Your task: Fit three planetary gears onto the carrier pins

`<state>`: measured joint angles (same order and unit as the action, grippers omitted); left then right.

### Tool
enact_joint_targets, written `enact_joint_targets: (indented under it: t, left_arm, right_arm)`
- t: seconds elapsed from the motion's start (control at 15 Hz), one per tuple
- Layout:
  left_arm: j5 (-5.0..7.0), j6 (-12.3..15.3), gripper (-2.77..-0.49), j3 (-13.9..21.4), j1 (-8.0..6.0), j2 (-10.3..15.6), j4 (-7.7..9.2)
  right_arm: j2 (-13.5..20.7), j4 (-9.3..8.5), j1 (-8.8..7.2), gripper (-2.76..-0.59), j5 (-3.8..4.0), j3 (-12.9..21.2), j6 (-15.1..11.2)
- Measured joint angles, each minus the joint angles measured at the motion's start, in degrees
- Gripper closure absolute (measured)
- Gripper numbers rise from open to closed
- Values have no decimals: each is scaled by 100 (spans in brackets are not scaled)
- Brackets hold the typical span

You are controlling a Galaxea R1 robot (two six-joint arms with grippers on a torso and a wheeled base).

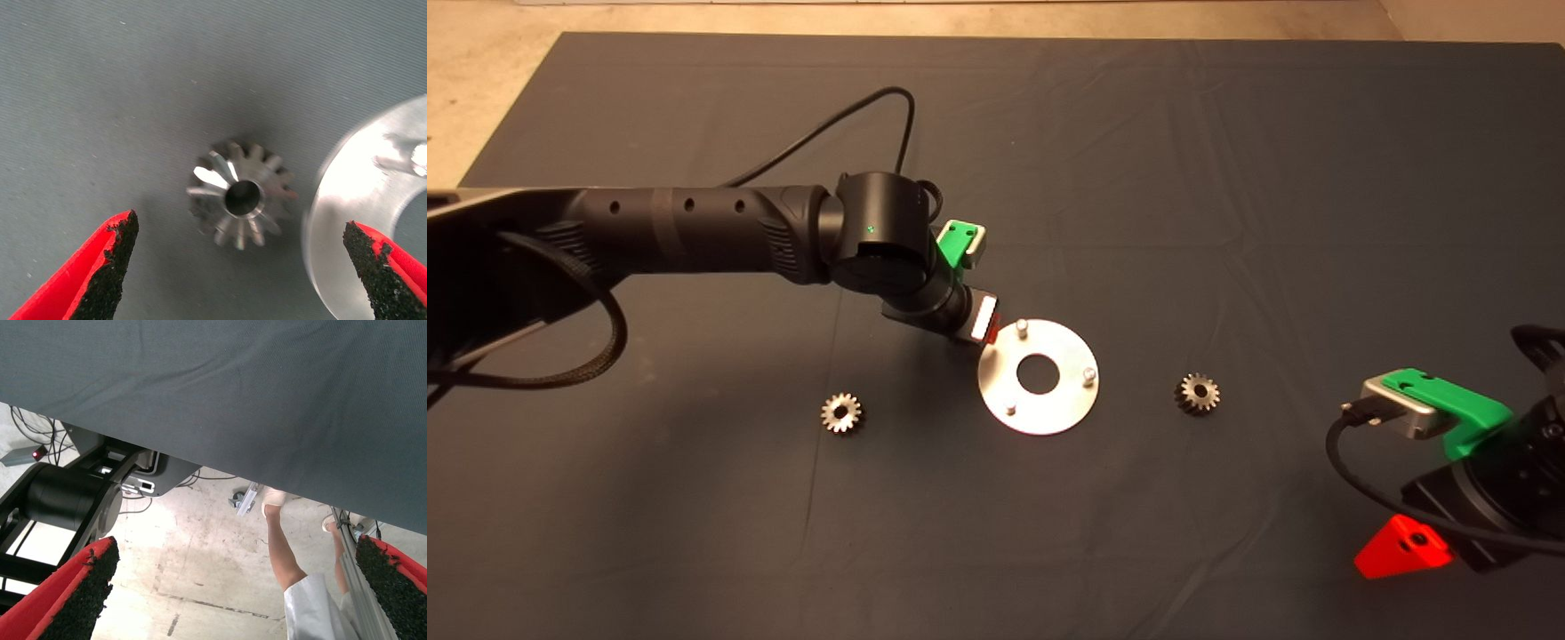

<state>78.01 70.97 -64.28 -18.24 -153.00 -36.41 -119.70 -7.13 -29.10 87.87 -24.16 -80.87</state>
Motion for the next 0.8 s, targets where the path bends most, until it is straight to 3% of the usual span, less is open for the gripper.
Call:
enact_joint_targets:
  t: [0.4, 0.8]
  left_arm:
    - [-9, -39, -219, -173, 110, 0, -10]
    - [-23, -120, -219, -283, 124, -27, -7]
  right_arm:
    - [0, 0, 0, -265, 0, 0, 0]
    - [0, -1, 0, -265, 0, 0, 0]
